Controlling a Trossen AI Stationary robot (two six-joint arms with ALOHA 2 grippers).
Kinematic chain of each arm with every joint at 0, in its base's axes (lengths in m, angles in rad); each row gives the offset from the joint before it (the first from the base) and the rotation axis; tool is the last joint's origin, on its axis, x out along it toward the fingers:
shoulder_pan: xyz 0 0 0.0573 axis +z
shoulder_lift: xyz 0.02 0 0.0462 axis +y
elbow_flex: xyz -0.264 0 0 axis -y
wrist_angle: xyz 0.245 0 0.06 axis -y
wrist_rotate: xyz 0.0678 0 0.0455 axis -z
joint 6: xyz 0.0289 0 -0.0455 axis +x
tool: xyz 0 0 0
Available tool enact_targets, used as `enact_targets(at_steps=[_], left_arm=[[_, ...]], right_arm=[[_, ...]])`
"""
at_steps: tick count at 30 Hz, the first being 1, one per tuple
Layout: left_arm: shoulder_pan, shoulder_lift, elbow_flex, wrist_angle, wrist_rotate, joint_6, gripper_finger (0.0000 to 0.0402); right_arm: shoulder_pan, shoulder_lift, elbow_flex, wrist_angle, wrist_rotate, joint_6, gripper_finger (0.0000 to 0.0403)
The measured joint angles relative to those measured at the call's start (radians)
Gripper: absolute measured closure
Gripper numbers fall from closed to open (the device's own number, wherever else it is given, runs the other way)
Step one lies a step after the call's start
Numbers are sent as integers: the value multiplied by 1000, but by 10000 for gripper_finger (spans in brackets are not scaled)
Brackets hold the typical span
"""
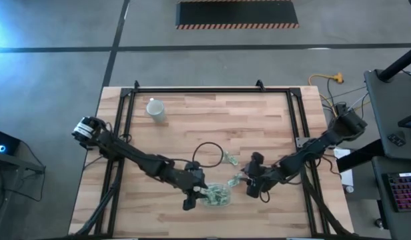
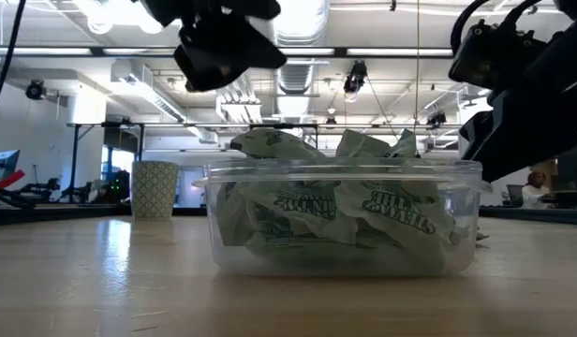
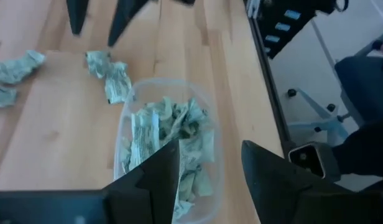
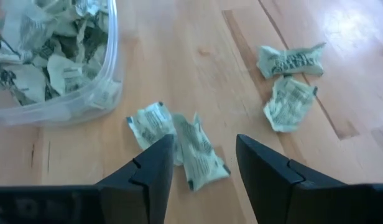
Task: Pick and place Stevia / Truvia into bins
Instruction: Put the stevia packet into the transparent container
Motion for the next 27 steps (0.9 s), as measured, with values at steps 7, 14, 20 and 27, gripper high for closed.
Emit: enact_targets(at_steps=[7,14,20,27], left_arm=[[-1,-37,0,-10,-38,0,245],[-1,-59,-1,-35,-46,-2,245],[-1,-64,-1,-69,-51,-2,245],[-1,-65,-5,-73,-52,-1,245]], right_arm=[[-41,102,3,59,-107,-26,236],[-44,139,6,58,-96,109,264],[-42,115,4,54,-114,110,337],[-42,66,4,56,-111,99,389]])
